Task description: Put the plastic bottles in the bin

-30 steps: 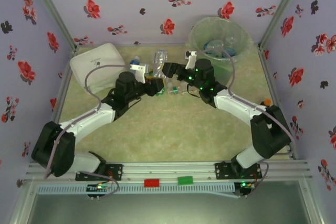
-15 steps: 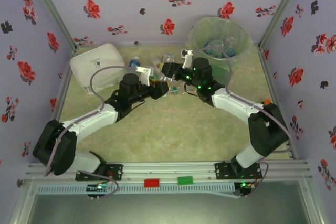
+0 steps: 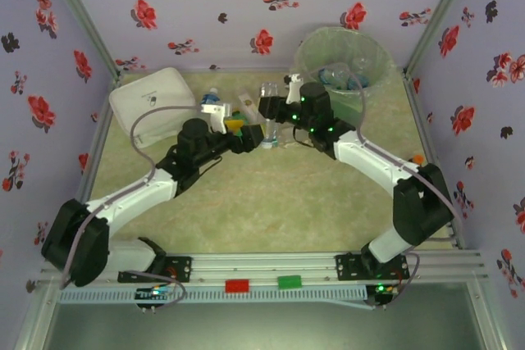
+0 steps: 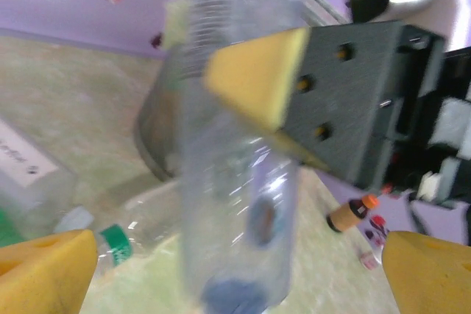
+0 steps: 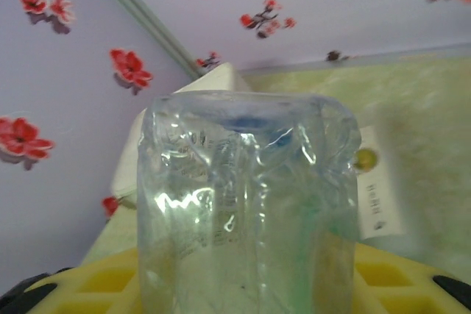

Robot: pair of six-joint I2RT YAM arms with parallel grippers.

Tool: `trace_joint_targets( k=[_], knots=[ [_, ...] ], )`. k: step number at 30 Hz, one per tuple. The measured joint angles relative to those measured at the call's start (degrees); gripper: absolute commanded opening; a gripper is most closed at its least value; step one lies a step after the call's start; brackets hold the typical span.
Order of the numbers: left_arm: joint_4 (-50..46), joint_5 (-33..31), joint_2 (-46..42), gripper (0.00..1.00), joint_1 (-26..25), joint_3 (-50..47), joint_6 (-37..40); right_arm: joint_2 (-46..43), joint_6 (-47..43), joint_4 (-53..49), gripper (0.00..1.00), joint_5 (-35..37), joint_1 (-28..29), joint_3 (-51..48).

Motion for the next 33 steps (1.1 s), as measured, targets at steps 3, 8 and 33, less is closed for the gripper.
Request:
trace_joint_targets(
  k=[3, 8, 33],
  knots=[
    [-0.79, -4.33, -1.14, 1.0, 1.03, -0.46, -0.48, -1.99, -2.89, -2.56, 0.47, 2.43, -1.42, 3.13],
    [-9.53, -15.58, -2.25, 1.0, 5.53, -0.28, -4.74, -2.99, -10.29, -9.25, 0.46, 9.42, -5.25, 14.01],
    [-16.46, -18.08, 1.22, 1.0, 8.26, -1.38, -10.54, 12.28, -46.23, -24.55, 0.47, 45.24, -10.19, 36.7]
  ],
)
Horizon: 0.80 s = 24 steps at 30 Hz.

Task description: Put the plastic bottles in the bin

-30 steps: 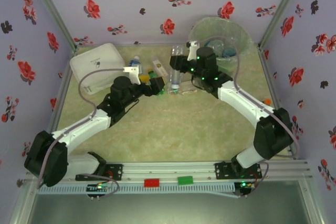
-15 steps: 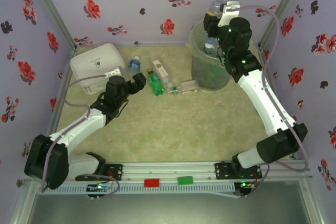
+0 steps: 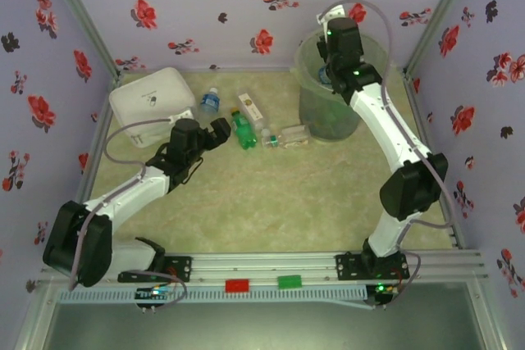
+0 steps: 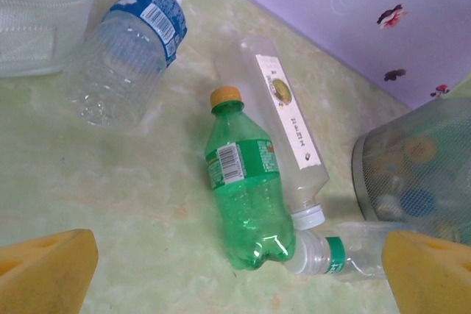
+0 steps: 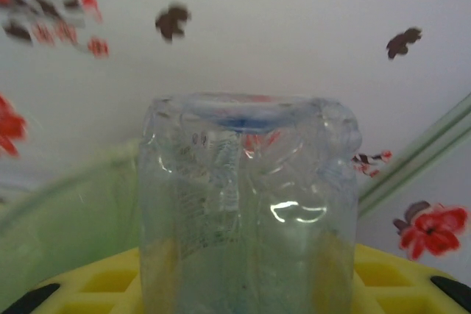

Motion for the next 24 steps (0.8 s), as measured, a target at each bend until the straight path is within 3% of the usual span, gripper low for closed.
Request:
trace_joint_targets(
  k=[8, 14, 24],
  knots=[
    [-0.26, 0.72, 0.37, 1.0, 0.0, 0.24, -0.07, 1.14, -3.61, -5.42, 0.5, 3.34, 1.49, 0.66],
    [-0.28, 0.72, 0.37, 1.0, 0.0, 0.24, -0.24, 2.89, -3.58, -7.89, 0.58, 4.87, 1.46, 0.7],
    [-1.6, 0.76, 0.35, 1.0, 1.03, 0.52, 0.07, 5.75, -1.68, -12.2, 1.0, 5.25, 1.49, 2.67]
  ],
)
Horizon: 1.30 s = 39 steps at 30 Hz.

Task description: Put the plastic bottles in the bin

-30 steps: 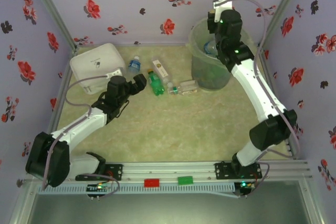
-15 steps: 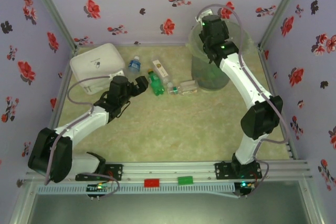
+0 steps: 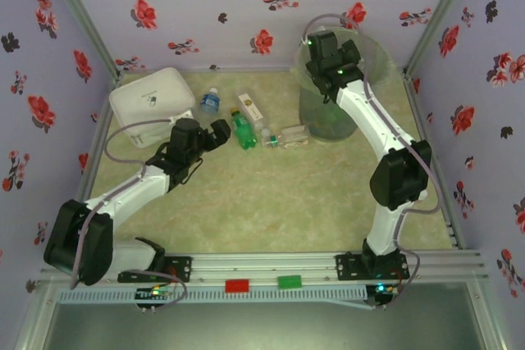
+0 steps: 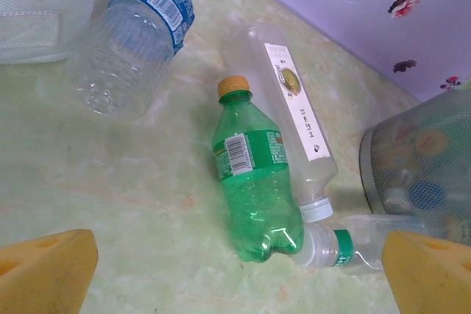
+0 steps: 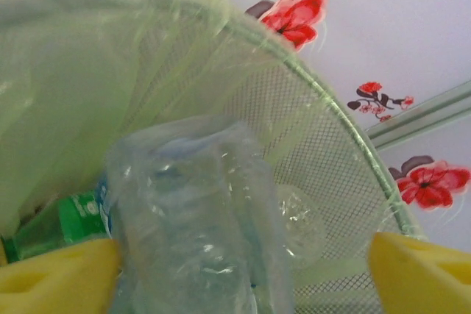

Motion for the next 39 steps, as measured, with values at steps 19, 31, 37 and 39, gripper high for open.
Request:
trace_joint_targets(
  k=[19, 31, 37, 39],
  knots=[
    [-13.05, 6.75, 15.23, 1.0, 9.77, 23.19, 14.95, -24.41, 21.88, 11.3, 1.0, -21.4, 8.9, -20.17],
    [-25.64, 8.94, 33.83, 0.92, 11.8, 42.38, 24.57, -26.03, 40.44, 23.67, 1.0, -32.52, 9.27, -45.2],
    [-30.45, 9.01, 40.11, 0.86, 12.26, 48.59, 25.51, -26.05, 42.23, 23.61, 0.99, -32.5, 9.27, -45.57],
    [-31.28, 9.01, 40.87, 0.84, 12.2, 49.53, 25.55, -26.05, 42.56, 23.67, 1.0, -32.5, 9.27, -45.79]
  ],
)
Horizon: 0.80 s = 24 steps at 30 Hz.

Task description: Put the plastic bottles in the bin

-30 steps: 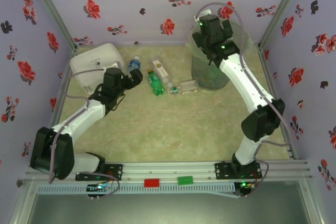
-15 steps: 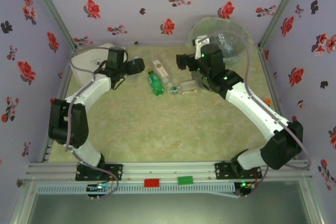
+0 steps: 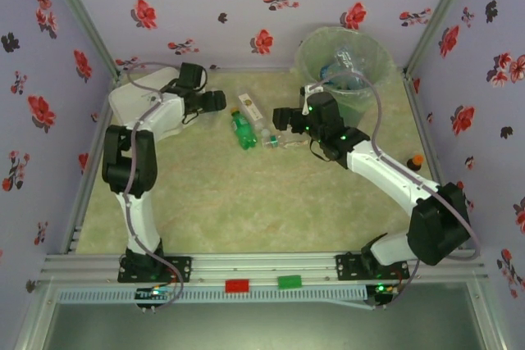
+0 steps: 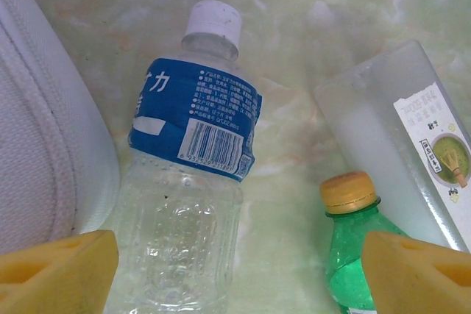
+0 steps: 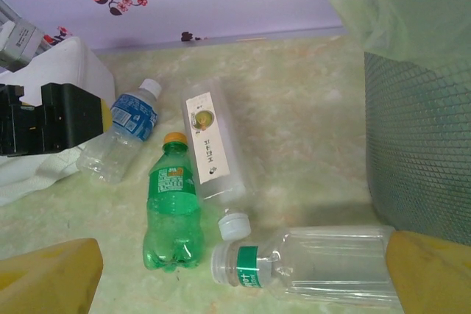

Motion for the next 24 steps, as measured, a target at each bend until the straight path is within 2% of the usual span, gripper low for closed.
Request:
trace_joint_targets(
  k=[12, 24],
  knots=[
    [-0.37, -2.08, 1.73, 0.79, -0.5, 1.29, -0.31, -0.02, 0.44, 0.09, 0.99, 0.0, 0.0, -0.13],
    [-0.72, -10.23, 1.77, 0.77, -3.17, -1.4, -0.61, -1.75, 0.44, 0.7, 1.0, 0.02, 0.0, -0.9]
  ],
)
